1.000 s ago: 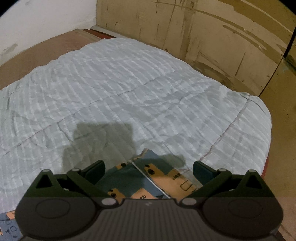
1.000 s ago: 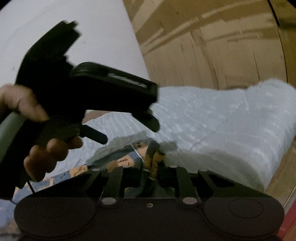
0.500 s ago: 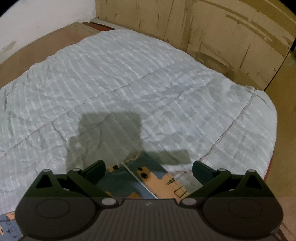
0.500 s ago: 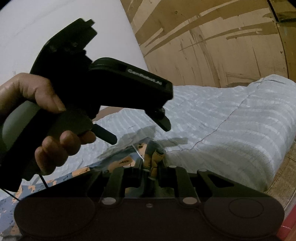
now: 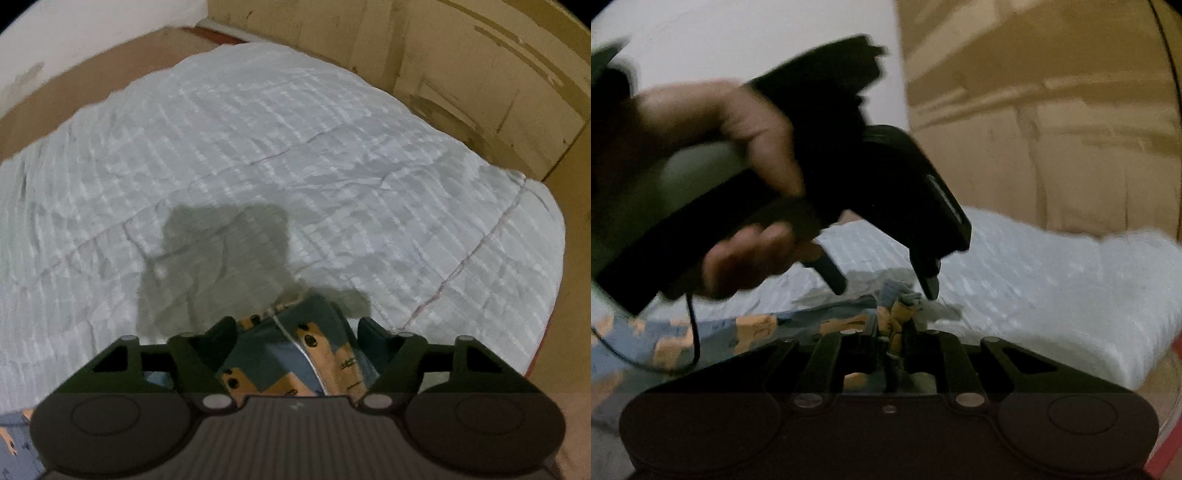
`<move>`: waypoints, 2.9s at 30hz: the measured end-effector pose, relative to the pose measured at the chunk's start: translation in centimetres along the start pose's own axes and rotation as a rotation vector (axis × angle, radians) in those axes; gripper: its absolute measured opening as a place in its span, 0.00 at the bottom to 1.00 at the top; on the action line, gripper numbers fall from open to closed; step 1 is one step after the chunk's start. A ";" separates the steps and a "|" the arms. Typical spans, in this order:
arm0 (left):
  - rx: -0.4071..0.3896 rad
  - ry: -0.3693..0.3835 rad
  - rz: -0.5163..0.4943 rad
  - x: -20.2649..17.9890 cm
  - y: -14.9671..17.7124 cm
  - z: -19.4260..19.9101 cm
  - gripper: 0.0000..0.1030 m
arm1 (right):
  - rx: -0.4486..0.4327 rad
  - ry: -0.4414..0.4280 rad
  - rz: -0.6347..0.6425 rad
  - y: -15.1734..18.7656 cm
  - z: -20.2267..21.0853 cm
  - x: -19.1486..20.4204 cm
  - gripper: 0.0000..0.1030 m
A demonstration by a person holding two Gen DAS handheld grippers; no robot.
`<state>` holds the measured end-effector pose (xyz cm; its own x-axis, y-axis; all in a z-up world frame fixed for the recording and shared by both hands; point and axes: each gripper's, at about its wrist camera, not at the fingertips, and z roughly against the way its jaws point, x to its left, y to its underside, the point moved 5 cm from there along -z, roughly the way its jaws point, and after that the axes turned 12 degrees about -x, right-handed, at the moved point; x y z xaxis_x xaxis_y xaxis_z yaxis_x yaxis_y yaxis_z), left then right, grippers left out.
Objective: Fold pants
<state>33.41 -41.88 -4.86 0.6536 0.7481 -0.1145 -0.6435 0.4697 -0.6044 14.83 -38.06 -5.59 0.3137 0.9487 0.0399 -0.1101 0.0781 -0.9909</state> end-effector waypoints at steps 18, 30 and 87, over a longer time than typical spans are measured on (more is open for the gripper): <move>-0.057 0.047 0.043 0.2 0.2 3.9 0.11 | -0.071 -0.026 0.255 -0.3 1.0 4.1 0.11; -0.247 -0.040 0.227 7.4 1.6 15.1 0.11 | -0.177 -0.168 0.272 -5.1 4.5 8.5 0.11; -0.364 -0.215 0.572 24.8 22.0 24.9 0.81 | 0.051 -0.528 0.193 2.1 5.6 20.8 0.12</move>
<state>25.54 -1.36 -1.34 0.1355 0.9243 -0.3568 -0.6635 -0.1828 -0.7255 15.86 -16.41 -6.11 -0.2301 0.9707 -0.0696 -0.1685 -0.1102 -0.9795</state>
